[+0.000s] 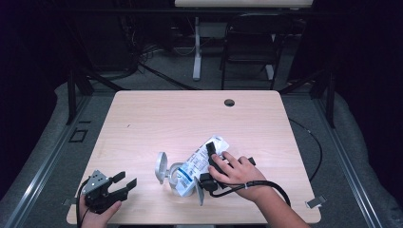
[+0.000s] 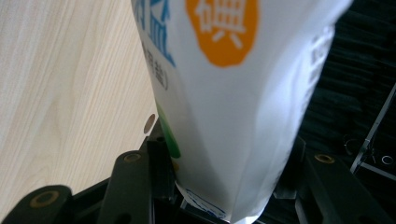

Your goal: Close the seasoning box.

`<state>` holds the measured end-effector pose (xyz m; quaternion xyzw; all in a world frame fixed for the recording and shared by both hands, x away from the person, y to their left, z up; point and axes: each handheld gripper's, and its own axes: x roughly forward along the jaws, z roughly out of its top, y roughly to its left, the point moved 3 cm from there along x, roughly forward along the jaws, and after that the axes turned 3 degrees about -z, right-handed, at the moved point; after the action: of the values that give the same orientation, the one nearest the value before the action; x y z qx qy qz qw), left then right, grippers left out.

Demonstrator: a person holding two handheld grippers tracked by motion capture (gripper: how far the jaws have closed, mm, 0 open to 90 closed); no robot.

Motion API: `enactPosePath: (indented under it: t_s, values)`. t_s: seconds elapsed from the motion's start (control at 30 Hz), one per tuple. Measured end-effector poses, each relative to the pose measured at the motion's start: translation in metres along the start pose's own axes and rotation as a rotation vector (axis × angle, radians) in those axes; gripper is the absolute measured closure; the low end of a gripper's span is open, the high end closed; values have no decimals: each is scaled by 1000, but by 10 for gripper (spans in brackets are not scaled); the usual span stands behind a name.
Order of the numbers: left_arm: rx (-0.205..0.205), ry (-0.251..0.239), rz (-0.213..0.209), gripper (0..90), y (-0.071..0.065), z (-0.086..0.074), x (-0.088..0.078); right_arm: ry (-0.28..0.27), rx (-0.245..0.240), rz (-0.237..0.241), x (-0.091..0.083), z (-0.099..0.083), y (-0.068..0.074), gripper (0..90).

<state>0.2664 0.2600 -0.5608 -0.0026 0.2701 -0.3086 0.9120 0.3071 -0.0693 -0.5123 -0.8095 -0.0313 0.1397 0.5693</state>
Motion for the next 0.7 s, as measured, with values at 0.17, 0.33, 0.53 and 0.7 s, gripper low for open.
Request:
enactPosePath:
  t_s: [0.17, 0.33, 0.53, 0.7]
  values:
    - [-1, -4, 2, 428, 0, -1, 1, 3, -3, 1, 0, 0, 0, 538]
    - [-3, -2, 3, 428, 0, -1, 1, 2, -4, -2, 0, 0, 0, 539]
    - [-5, 0, 4, 430, 1, -1, 2, -3, -2, -2, 0, 0, 0, 541]
    - [-5, 0, 4, 431, 0, -1, 2, 16, -22, -5, -2, 0, -1, 542]
